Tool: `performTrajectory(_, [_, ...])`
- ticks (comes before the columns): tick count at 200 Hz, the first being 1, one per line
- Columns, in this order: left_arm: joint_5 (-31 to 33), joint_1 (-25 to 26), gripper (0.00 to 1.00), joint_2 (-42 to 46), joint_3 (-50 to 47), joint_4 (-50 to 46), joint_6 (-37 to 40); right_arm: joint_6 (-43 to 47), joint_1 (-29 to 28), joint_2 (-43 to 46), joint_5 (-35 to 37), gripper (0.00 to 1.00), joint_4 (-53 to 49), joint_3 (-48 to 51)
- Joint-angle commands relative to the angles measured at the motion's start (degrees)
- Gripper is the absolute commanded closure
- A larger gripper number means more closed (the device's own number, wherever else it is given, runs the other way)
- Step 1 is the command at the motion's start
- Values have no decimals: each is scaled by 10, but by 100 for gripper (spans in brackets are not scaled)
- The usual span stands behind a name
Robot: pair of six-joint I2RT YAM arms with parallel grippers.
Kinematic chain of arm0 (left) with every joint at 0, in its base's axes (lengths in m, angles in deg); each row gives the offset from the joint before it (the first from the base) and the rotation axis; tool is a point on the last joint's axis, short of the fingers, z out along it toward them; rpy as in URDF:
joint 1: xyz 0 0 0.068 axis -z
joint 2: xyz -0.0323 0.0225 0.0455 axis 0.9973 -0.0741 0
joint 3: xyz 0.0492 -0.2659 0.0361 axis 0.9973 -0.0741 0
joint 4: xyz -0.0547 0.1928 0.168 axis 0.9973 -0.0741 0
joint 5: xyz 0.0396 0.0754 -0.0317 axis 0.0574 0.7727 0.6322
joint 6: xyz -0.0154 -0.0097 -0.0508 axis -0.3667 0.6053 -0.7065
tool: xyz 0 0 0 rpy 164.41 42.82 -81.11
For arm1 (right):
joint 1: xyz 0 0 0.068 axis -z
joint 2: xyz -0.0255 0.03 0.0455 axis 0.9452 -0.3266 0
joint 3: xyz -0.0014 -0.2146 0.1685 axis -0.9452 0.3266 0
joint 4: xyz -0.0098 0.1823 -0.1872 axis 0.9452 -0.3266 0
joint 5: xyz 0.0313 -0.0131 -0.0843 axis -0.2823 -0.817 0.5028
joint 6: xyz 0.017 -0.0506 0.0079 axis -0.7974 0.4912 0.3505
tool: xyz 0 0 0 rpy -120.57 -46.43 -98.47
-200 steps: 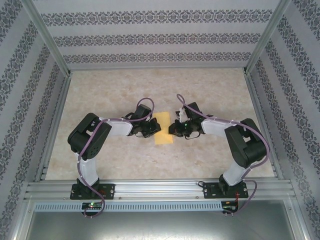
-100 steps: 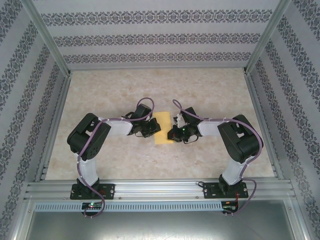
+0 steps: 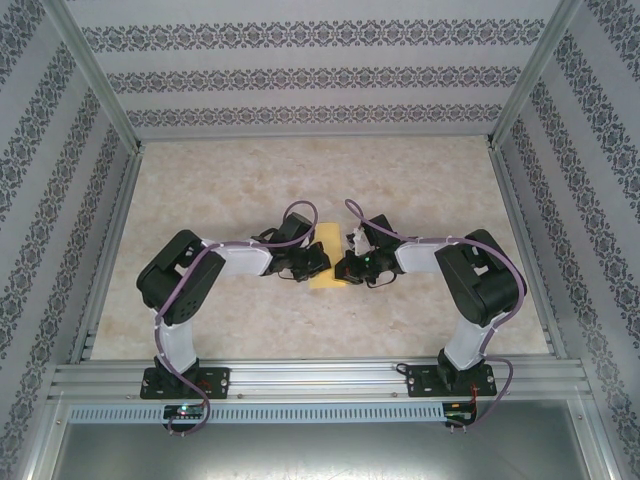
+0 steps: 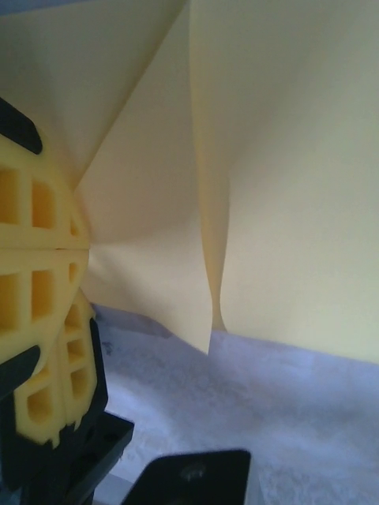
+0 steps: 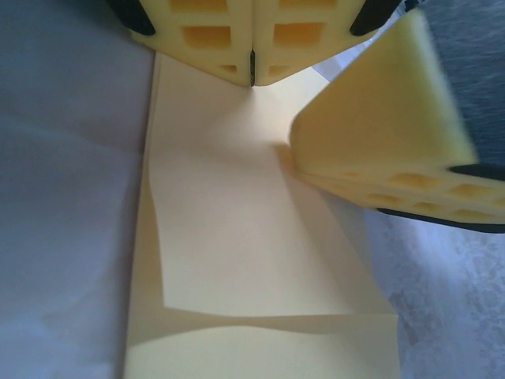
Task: Fold a paper plane with a square sheet of paper (pick it up from the middle)
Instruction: Fold the triangle a second time at the center of the table, then turn over the paper at the center of the table.
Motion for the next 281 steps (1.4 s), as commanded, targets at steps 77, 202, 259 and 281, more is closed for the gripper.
performTrajectory(77, [100,-14,100,-9,12,-115,-8,2,-11,-7,45,99,-45,25])
performTrajectory(202, [102,-81,95,3,22,-120,27,9,-10,-10,39,99,-52,23])
performTrajectory(259, [101,-114,93,24,6,-115,46,6,-11,-8,30,99,-49,16])
performTrajectory(281, [78,-115,91,40,15,-111,59,-2,-11,-1,22,97,-35,13])
